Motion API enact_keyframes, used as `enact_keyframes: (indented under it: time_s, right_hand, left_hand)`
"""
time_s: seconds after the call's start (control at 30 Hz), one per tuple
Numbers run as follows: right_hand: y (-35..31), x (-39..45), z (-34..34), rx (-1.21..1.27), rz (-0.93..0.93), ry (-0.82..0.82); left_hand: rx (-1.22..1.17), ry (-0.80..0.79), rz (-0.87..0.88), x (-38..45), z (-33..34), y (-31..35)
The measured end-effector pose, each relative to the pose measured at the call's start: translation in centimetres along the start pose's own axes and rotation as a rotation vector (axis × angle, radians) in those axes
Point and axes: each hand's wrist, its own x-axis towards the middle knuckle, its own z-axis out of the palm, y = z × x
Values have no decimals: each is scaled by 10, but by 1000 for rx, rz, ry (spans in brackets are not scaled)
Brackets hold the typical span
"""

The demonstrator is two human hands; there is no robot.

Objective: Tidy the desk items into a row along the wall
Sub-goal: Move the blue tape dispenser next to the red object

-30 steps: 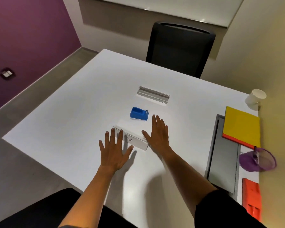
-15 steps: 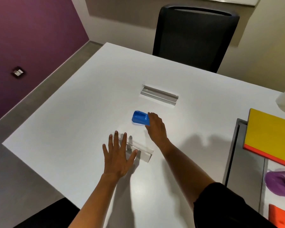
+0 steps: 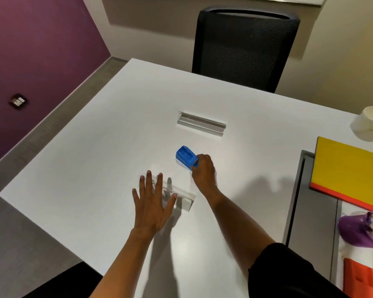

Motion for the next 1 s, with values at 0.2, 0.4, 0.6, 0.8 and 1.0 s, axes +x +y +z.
enact_keyframes:
  time_s: [0.2,0.4,0.6,0.8,1.0]
  right_hand:
    - [15,-30,-29,117,31,75]
    - [12,-85,-65,196,34,98]
    - [12,-166,-91,218,74,201]
    - [22,-257,-114,189,174,319]
    - [40,-332,-130,167,299,444]
  left_hand:
    - [-235,-2,18,-15,-13,26]
    - [-449,-64,86,-39,-21,53]
    - [-534,-183,207,-80,-26,72]
    - [-469,-344,365,-135,-16,86]
    - [-167,-301,558,-184,-5,92]
